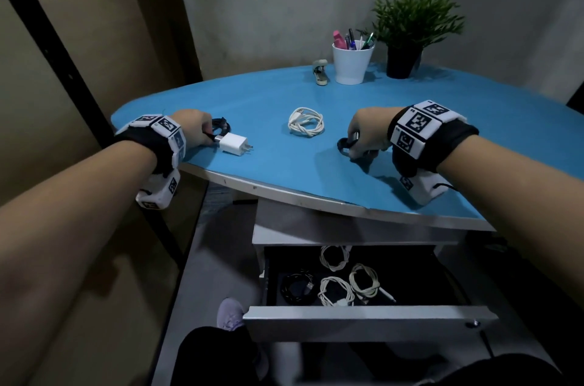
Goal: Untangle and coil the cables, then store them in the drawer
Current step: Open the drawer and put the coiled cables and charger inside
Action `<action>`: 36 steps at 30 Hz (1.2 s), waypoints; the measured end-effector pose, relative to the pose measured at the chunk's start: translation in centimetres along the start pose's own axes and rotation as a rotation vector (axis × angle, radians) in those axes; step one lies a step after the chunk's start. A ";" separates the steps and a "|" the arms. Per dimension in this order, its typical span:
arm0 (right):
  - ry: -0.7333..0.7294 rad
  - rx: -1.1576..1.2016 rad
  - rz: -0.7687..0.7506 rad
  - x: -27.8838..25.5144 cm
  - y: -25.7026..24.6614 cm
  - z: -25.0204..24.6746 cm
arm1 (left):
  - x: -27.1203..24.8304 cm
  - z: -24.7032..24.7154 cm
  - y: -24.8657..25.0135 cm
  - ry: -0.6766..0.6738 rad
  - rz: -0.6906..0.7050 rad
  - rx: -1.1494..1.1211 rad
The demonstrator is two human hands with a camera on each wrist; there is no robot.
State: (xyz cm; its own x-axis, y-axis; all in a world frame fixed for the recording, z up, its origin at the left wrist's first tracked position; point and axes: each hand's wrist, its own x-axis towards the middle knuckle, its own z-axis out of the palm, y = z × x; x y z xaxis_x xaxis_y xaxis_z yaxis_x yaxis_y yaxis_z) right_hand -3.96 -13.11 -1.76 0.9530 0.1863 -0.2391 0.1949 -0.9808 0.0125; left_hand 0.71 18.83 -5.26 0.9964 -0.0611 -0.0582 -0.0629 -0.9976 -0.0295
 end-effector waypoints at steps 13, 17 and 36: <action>-0.092 0.235 -0.204 -11.2 -0.4 2.2 | -5.6 1.8 2.1 0.103 0.018 -0.054; -0.036 0.216 -0.184 -12.0 -0.4 3.6 | -6.8 1.8 2.7 0.068 0.017 -0.127; -0.258 0.135 0.005 -9.8 1.6 17.2 | -9.9 1.3 5.7 0.161 0.165 -0.156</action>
State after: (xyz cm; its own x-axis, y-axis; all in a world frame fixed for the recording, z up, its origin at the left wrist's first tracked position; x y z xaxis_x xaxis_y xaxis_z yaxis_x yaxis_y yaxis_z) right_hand -16.97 -17.52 -16.12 0.8598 0.1773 -0.4789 0.1410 -0.9838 -0.1111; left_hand -9.59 13.83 -6.10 0.9705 -0.2147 0.1100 -0.2276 -0.9660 0.1224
